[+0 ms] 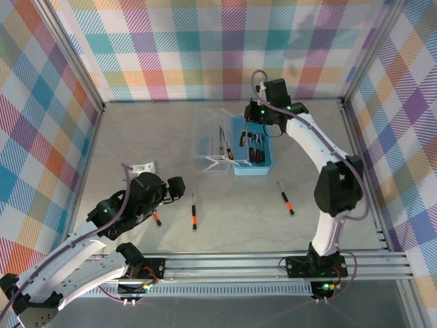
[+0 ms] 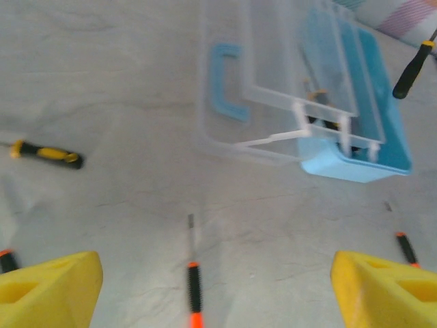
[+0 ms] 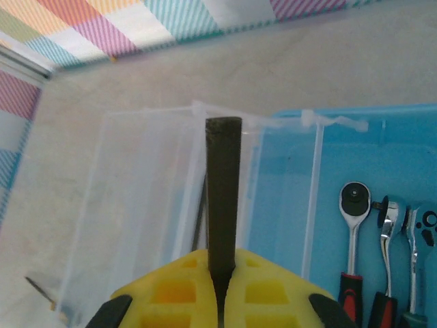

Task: Pack the tool kit

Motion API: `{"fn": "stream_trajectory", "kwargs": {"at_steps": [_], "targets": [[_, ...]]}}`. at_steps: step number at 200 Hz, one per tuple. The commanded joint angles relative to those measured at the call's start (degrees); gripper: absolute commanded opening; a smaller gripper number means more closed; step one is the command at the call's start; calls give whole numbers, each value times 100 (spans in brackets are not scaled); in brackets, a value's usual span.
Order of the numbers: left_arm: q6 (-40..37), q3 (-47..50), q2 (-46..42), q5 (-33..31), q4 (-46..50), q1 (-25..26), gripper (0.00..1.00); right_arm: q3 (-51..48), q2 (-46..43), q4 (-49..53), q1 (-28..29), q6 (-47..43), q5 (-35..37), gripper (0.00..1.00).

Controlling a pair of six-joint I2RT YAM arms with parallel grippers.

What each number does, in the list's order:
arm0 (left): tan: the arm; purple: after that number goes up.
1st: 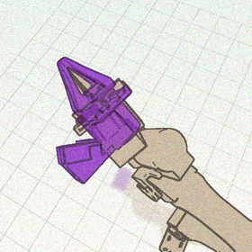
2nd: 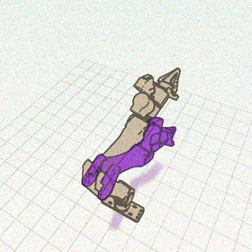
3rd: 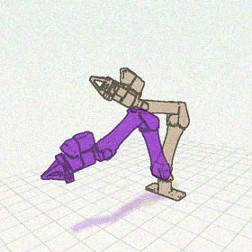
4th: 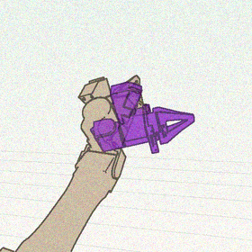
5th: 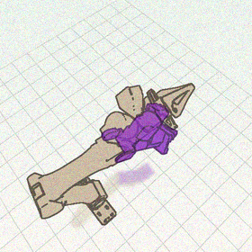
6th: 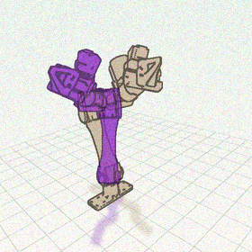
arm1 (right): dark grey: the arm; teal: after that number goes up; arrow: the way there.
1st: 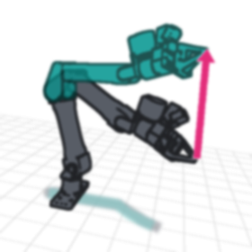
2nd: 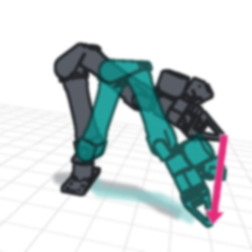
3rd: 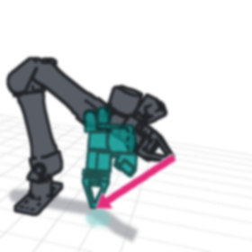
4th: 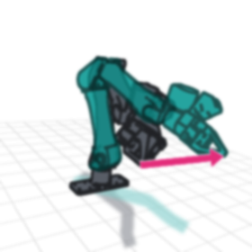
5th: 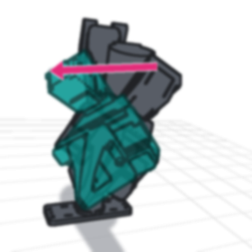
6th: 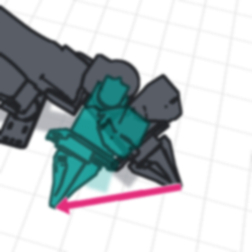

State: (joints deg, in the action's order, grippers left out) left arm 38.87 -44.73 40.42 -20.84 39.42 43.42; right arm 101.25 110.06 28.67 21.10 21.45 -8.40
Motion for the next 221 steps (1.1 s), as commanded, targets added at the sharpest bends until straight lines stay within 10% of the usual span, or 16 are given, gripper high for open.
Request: {"fn": "stream_trajectory", "kwargs": {"at_steps": [1,116,221], "targets": [[298,136,-333,-472,723,43,86,746,621,822,96,-540,-164,6],[455,303,-548,-467,737,44,87,1515,1875,1140,95,-150,-1478,7],[446,160,-256,-263,681,37,89,1620,1666,1334,23,218,-1175,35]]}}
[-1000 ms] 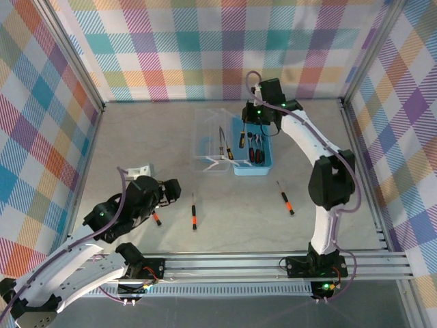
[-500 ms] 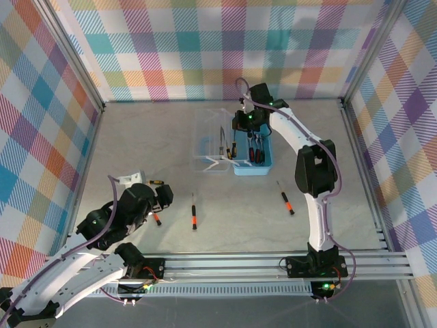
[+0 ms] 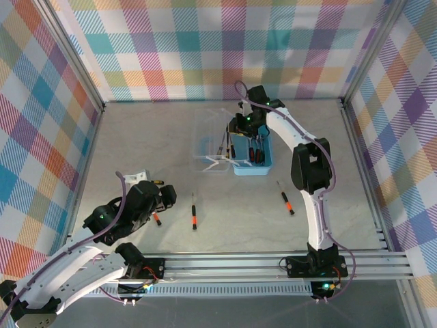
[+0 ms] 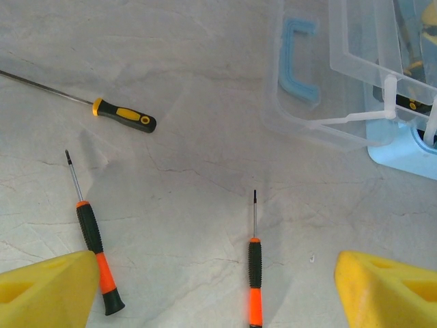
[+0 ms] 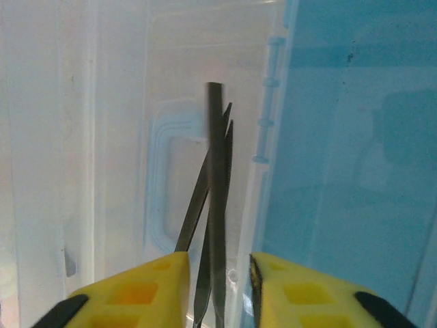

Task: Pack the tool kit

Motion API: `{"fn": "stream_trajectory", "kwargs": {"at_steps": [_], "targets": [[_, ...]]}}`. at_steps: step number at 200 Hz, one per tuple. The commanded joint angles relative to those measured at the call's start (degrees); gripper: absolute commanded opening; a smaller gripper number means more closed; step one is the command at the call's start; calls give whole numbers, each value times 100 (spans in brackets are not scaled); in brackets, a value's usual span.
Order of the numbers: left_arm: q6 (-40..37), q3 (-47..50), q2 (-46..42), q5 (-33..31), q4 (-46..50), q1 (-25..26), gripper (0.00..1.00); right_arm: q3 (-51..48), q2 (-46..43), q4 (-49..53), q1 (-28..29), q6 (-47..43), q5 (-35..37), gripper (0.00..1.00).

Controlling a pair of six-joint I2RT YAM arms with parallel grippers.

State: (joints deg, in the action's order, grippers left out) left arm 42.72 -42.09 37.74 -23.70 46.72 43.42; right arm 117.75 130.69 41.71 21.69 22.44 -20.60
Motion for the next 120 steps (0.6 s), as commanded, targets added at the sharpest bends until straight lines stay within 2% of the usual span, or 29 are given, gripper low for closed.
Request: {"fn": "stream_trajectory", "kwargs": {"at_steps": [1,34,58,91,120], "targets": [[57,-101,14,19,-49,36,89,-39,-431,23,-36,125,51,35],[173,-194,188,-212,-20,38,90,-472,-1182,-224,-36,184,257,37],[593,-287,423,-765,148,43,90,-1296,-2043,-697,-34,267,403,38],[1177,-413,808,-1435,291,-20,94,-3373,-3602,-1834,8,573,743,39],[1255,-537,1231,-1296,67,-333,97,-5524,-4912,-3011,210,760,895,40]]}}
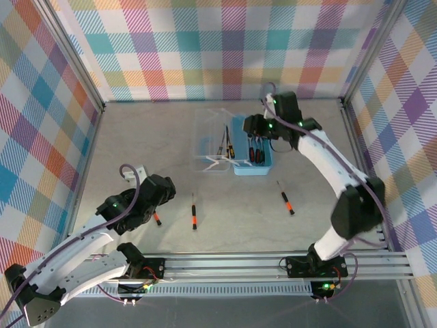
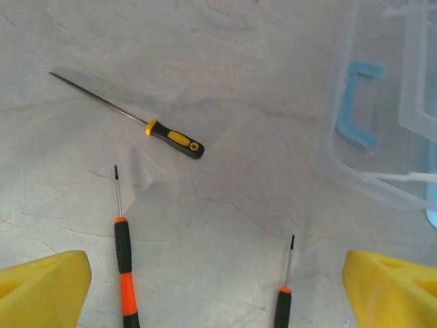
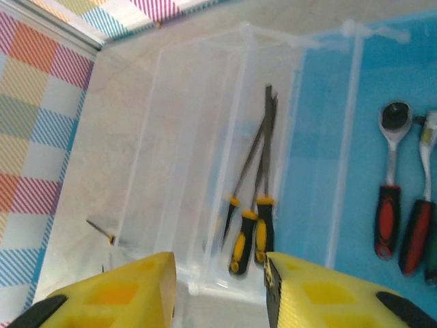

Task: Pack the tool kit

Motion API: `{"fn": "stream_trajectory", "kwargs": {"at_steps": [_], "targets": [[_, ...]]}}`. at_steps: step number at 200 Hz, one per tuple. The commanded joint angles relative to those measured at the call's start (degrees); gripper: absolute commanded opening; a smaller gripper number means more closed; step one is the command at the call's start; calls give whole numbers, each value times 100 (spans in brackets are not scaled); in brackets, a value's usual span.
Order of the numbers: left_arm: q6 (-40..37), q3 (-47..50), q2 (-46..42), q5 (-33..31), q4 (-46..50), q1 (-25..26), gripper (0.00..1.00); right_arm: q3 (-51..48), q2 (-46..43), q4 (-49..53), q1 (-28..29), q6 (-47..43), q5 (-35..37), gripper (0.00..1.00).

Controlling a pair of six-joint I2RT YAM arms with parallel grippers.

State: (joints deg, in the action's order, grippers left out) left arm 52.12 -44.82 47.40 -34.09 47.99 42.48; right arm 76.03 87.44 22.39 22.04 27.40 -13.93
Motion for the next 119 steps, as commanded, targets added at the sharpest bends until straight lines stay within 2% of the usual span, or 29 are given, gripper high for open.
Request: {"fn": "stream_trajectory", "kwargs": {"at_steps": [1,11,19,29,39,66,87,119], "targets": [[311,-268,281,-248,-65,-253,97,-1410,-635,-1114,185,256,235,41],[293,-322,448,-73,-150,-421,100,-2067,-1005,-1509,330,189,336,43],[255,-374,586,82,-199,-568,100,-2613,-1299,-1800,477,0,386,49],[30,-420,742,334,-380,-712,100,-2949,-1579,-1828,641,-82,858,60],[-35,-455,882,461,-488,-795,100,-3226,-1766,-1841,672,-142,1068,64],[-178,-336,1198,772,-966,-1071,100,-3883,-2222,-2090,674,291,2140,63],[136,-278,1521,1250,-1081,-1479,96,-4416,-2653,-2305,677,768,3049,59],[697,-234,2032,2220,-1355,-2148,89,-4719,-2982,-2231,679,1201,3616,55]]}}
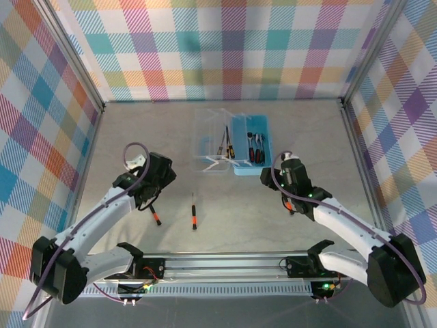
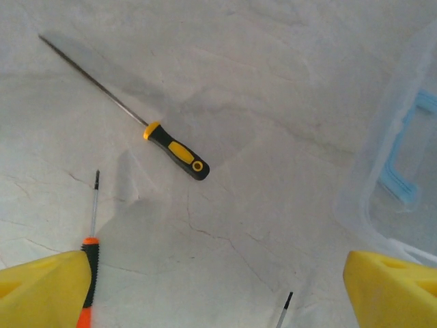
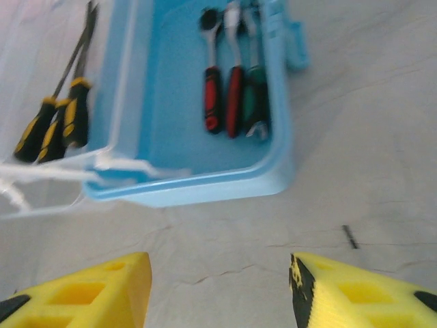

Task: Pack the tool kit

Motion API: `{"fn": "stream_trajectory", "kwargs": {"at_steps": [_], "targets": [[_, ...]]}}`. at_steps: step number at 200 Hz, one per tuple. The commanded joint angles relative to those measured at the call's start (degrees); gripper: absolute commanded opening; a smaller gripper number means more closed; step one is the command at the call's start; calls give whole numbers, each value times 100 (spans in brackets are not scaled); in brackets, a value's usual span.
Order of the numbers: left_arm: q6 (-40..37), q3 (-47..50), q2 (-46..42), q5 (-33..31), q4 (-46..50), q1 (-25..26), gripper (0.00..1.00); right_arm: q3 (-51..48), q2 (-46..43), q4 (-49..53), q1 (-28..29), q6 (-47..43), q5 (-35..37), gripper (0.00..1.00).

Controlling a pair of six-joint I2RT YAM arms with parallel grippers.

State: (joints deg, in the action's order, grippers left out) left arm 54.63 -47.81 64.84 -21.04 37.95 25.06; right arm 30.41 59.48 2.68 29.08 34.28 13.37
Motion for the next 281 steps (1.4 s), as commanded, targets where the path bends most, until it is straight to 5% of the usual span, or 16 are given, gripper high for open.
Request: {"fn": "stream_trajectory", "kwargs": {"at_steps": [1,80,151,232,281], "targets": [[462,68,303,942,-368,-423,88,-158,-189,-259,-30,515,895,55],[1560,-813,2054,1732,-180,-1120,83,-36,54,-131,-25,629,988,55],[1889,-1211,2877,1793,-39,-1651,62,-18,105,-127,-28,632,948,55],[1563,-1359,3502,1742,-149,-1776,52,0,99,-109,-27,643,949,55],[644,-1705,3933,1909,-112,-1767,32,17,63,-49,-25,612,991,55]]}}
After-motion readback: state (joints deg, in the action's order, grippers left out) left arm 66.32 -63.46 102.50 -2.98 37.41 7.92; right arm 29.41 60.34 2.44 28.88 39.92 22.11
